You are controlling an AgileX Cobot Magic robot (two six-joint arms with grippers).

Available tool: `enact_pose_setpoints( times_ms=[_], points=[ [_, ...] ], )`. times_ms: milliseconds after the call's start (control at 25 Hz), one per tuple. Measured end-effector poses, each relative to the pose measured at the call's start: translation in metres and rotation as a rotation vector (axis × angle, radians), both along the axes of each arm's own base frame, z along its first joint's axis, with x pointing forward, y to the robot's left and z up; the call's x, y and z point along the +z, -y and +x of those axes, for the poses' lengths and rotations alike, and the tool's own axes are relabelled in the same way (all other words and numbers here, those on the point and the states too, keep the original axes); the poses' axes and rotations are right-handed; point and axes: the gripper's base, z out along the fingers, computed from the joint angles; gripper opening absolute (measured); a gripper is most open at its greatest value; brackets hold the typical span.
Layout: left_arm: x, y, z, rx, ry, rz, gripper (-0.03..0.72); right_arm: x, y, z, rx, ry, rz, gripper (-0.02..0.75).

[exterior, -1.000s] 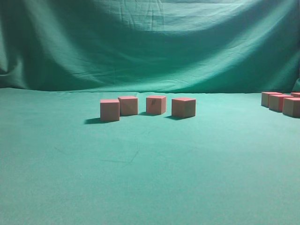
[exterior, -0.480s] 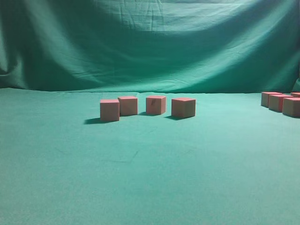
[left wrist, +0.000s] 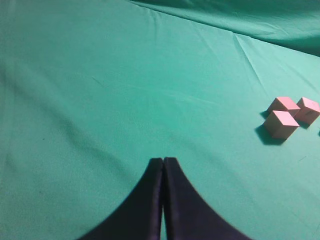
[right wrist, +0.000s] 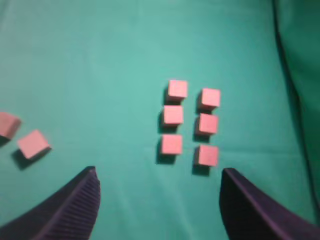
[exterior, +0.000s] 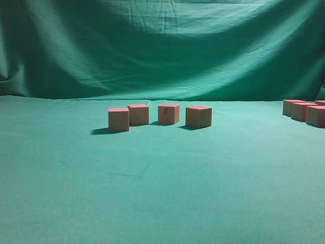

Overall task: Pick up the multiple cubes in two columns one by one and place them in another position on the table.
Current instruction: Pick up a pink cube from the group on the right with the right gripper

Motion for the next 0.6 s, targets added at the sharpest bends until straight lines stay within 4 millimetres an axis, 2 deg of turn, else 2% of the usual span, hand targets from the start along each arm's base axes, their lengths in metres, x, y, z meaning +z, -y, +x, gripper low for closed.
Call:
enact_pose_setpoints(
  times_ms=[200,320,440,600],
  points=[
    [0.0,0.0,0.0,0.0,0.0,0.0,0.0,-0.046,0.049,0.009,-0.174,-0.153,-0.013,0.517],
    [0.0,0.0,0.0,0.0,0.0,0.0,0.0,-0.075,0.069,0.012,-0.227,-0.224,0.057,0.517],
    [0.0,0.0,0.0,0.0,0.0,0.0,0.0,-0.102,0.075,0.019,-0.197,-0.27,0.142,0.517],
    [0.0,0.0,0.0,0.0,0.0,0.0,0.0,-0.13,0.074,0.041,-0.126,-0.28,0.164,0.517]
  ],
)
